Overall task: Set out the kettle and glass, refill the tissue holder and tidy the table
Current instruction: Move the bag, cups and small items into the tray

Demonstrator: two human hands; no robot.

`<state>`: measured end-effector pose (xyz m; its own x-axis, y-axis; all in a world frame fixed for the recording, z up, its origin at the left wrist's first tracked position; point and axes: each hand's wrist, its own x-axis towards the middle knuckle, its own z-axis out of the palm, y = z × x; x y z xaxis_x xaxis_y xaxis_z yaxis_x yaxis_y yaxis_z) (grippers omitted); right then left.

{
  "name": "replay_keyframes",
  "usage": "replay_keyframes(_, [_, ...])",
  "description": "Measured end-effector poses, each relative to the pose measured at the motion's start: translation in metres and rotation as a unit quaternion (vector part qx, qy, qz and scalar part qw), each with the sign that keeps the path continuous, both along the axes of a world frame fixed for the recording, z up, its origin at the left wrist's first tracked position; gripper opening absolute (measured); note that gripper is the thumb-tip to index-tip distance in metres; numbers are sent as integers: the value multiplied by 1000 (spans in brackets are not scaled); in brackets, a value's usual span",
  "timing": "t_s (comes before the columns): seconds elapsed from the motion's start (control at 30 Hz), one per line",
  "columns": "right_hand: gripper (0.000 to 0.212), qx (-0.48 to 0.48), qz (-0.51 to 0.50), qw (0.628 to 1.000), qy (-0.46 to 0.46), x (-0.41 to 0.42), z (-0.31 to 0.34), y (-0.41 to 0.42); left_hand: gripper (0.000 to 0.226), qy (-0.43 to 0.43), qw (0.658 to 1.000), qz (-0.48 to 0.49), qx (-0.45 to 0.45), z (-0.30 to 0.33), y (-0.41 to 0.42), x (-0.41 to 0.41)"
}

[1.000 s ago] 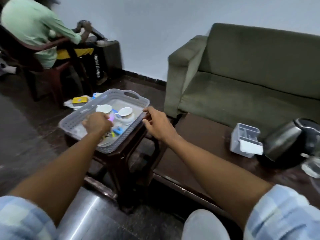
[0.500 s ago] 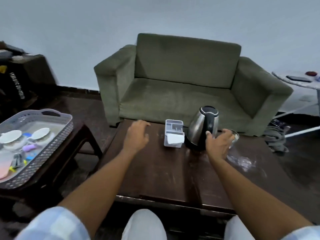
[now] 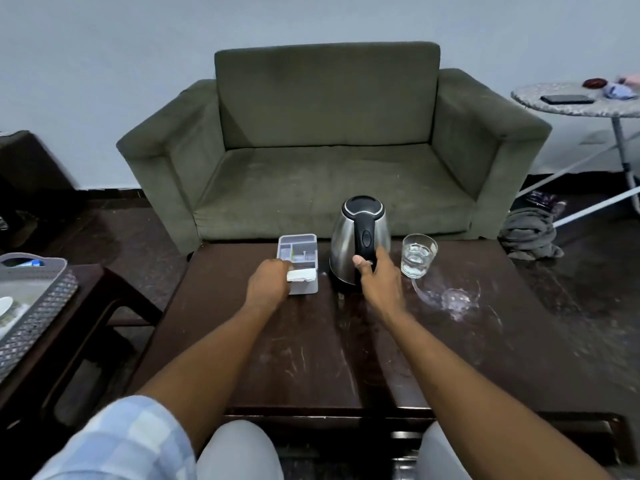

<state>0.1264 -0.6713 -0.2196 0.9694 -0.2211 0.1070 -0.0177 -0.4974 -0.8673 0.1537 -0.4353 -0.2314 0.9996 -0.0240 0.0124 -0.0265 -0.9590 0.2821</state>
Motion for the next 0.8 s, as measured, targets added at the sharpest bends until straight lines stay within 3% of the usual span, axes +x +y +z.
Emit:
replay_keyframes(0.17, [20, 15, 13, 1000, -9, -34, -2, -2, 42, 0, 1000, -7, -5, -3, 13, -18])
replay_keyframes(0.43, [33, -9, 28, 999, -20, -74, -6, -7, 36, -22, 1000, 1, -7, -9, 14, -51])
replay_keyframes(0.53, [39, 4, -29, 996, -85, -71, -4, -20, 36, -22, 1000, 9, -2, -8, 9, -53])
replay_keyframes(0.6, [31, -19, -90, 988, -120, -53, -4, -42, 40, -38, 999, 16, -11, -10, 7, -55])
replay_keyframes(0.7, [9, -88, -137, 984, -74, -13, -4, -87, 41, -64, 997, 17, -31, -17, 8, -59])
replay_keyframes(0.8, [23, -154, -144, 978, 4, 17, -6, -114, 44, -82, 993, 23, -81, -23, 12, -64])
